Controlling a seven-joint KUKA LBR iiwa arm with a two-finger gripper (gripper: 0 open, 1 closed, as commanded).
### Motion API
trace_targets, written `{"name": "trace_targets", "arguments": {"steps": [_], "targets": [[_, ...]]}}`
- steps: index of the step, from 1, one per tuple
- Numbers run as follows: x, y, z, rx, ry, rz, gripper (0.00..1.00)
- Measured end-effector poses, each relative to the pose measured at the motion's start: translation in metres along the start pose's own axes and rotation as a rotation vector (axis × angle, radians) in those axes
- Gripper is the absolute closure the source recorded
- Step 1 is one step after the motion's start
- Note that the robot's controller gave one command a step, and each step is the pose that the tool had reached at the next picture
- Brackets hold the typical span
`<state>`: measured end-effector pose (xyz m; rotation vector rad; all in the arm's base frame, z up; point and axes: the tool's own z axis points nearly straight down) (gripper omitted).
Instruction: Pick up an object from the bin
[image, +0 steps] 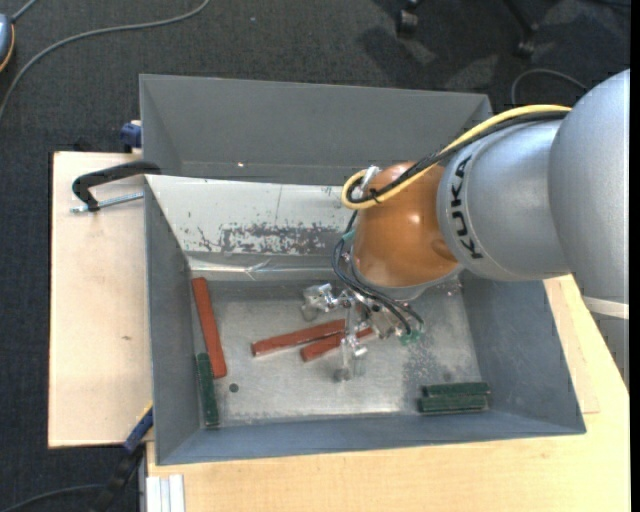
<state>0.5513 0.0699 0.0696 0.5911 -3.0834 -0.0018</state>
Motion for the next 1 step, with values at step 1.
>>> {"name": "trace_targets", "arguments": {"steps": [1], "targets": [[-0.0009, 0.0004, -0.0008, 0.0, -0.002, 0.001, 0.0]]}}
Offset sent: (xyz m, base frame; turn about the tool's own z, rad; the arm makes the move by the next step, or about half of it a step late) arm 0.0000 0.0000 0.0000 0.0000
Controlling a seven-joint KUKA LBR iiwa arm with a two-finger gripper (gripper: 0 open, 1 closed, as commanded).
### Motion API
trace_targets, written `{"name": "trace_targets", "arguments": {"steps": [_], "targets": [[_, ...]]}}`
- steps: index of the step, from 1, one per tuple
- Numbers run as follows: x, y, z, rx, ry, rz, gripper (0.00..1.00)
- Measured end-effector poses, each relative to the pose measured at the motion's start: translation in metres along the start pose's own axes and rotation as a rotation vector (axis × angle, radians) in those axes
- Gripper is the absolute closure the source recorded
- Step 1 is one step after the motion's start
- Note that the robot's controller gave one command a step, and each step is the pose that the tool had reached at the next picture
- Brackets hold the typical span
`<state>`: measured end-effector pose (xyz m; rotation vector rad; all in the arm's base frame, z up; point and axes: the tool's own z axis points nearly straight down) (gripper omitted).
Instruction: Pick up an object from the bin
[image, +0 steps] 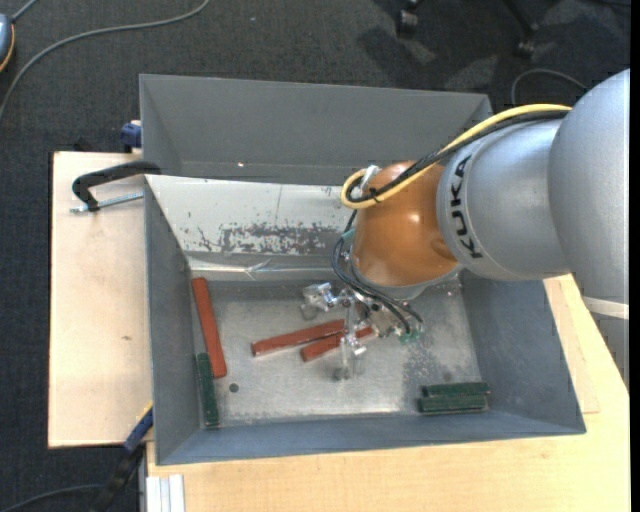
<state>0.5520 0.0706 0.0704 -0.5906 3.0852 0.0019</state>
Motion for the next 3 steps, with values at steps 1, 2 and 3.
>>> {"name": "trace_targets", "arguments": {"steps": [1, 2, 3], "targets": [[0.0, 0.0, 0.0, 0.0, 0.0, 0.0, 1.0], [-0.003, 0.0, -0.054, 0.003, -0.01, 0.0, 1.0], [-0.005, 0.001, -0.1, 0.003, -0.011, 0.001, 1.0]]}}
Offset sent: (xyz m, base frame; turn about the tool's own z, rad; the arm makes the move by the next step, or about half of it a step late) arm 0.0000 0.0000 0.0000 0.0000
